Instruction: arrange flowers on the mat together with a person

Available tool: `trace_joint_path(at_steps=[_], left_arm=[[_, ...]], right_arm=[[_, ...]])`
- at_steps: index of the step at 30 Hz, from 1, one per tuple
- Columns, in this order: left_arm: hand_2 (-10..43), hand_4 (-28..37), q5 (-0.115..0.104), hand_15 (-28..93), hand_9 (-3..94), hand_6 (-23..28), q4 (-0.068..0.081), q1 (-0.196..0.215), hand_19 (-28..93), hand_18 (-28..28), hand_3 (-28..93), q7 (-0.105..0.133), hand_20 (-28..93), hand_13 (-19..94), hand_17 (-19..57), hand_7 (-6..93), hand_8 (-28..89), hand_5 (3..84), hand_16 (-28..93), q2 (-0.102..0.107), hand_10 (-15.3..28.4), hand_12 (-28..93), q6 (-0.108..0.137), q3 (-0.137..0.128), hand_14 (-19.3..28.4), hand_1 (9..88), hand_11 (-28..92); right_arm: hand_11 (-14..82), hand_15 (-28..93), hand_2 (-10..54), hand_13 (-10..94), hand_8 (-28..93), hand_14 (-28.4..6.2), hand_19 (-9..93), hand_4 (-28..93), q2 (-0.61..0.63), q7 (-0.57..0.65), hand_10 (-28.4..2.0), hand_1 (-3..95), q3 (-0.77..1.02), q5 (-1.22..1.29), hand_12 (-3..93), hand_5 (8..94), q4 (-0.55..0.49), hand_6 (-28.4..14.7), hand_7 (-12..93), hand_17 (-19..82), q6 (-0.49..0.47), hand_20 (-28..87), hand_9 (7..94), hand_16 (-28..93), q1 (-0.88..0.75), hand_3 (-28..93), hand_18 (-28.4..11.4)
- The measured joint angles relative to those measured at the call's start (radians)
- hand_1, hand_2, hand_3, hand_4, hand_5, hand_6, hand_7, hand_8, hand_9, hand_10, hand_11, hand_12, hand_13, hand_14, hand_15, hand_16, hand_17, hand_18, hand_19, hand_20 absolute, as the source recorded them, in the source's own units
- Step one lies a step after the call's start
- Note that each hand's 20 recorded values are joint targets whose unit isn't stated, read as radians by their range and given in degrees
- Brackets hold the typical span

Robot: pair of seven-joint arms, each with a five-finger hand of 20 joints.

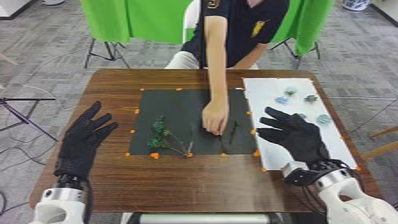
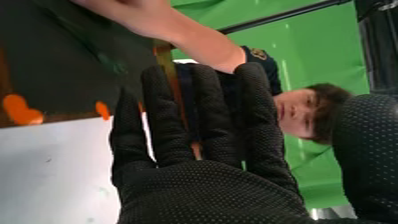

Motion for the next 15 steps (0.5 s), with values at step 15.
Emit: trace_joint_path(at_steps=[15], left_arm=[[3.2, -24.8, 0.0, 35, 35.4, 2.2, 0.0, -0.002, 40, 20.7, 81, 0.0, 12, 27, -10.0, 13.6, -11, 34.2, -5, -0.003, 16.6, 9, 0.0, 0.0, 24.5, 23.3, 19]], right_arm=[[29.6, 51, 2.7, 45, -14, -16.8, 60, -27, 0.004, 0.013, -16.2, 19.7, -0.001, -0.018, 17.2, 48.8, -0.004, 0.2, 20, 10, 0.008, 29, 53.4, 13, 0.014, 83, -23.6]])
